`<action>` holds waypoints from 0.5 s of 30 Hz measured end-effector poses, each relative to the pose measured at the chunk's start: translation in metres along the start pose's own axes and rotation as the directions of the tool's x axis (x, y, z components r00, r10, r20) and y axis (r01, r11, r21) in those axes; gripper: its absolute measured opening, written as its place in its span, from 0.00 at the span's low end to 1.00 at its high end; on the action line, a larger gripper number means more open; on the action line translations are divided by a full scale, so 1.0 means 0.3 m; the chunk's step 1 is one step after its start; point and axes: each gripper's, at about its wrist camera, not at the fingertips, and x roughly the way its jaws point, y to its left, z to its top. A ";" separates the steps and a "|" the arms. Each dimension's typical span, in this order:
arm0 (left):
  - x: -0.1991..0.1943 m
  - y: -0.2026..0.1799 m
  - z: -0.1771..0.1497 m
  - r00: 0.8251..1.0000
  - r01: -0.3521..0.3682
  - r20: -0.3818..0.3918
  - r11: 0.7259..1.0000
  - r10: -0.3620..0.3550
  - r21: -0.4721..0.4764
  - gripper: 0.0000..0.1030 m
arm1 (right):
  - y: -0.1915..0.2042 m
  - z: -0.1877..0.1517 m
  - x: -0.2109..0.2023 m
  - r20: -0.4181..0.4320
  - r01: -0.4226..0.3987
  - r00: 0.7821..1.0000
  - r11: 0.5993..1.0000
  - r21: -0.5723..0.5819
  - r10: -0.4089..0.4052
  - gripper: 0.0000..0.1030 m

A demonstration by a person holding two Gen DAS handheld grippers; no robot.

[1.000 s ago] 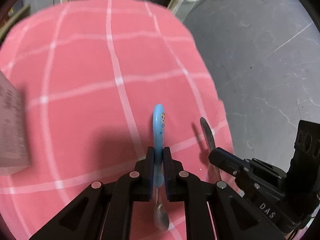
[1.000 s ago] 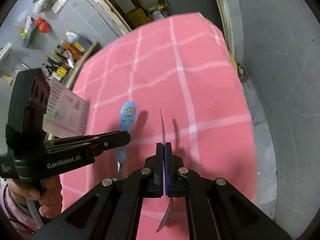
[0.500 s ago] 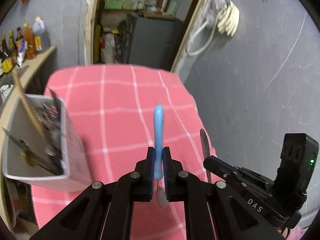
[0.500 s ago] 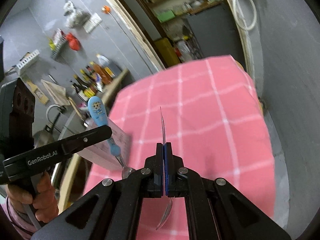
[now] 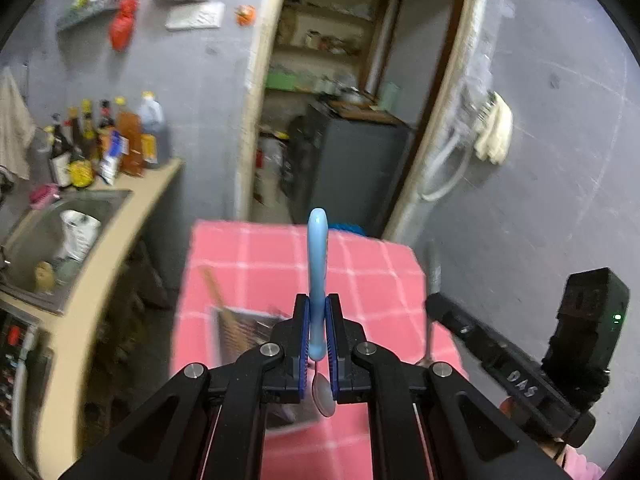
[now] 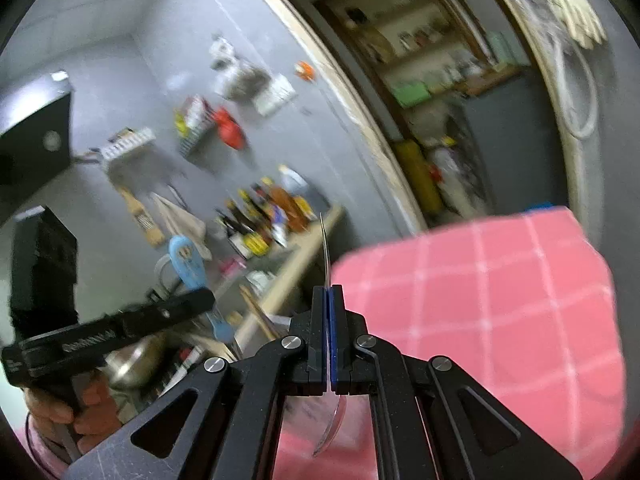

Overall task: Organize utensils
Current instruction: 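Carry both held spoons over the white holder and lower them handle-first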

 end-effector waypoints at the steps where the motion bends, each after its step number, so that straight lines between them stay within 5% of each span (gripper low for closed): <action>1: -0.009 0.030 0.011 1.000 -0.017 0.012 1.000 0.017 -0.004 0.07 | 0.018 0.006 0.018 0.020 -0.024 1.000 1.000 -0.001 0.024 0.02; 8: -0.027 0.144 0.012 0.995 -0.064 0.075 0.998 0.066 -0.026 0.08 | 0.089 -0.045 0.120 0.088 -0.131 0.987 0.991 -0.015 0.131 0.02; 15: 0.012 0.130 -0.048 0.997 -0.019 0.078 1.000 0.019 0.000 0.08 | 0.091 -0.163 0.178 0.025 -0.085 0.996 0.994 -0.073 0.087 0.02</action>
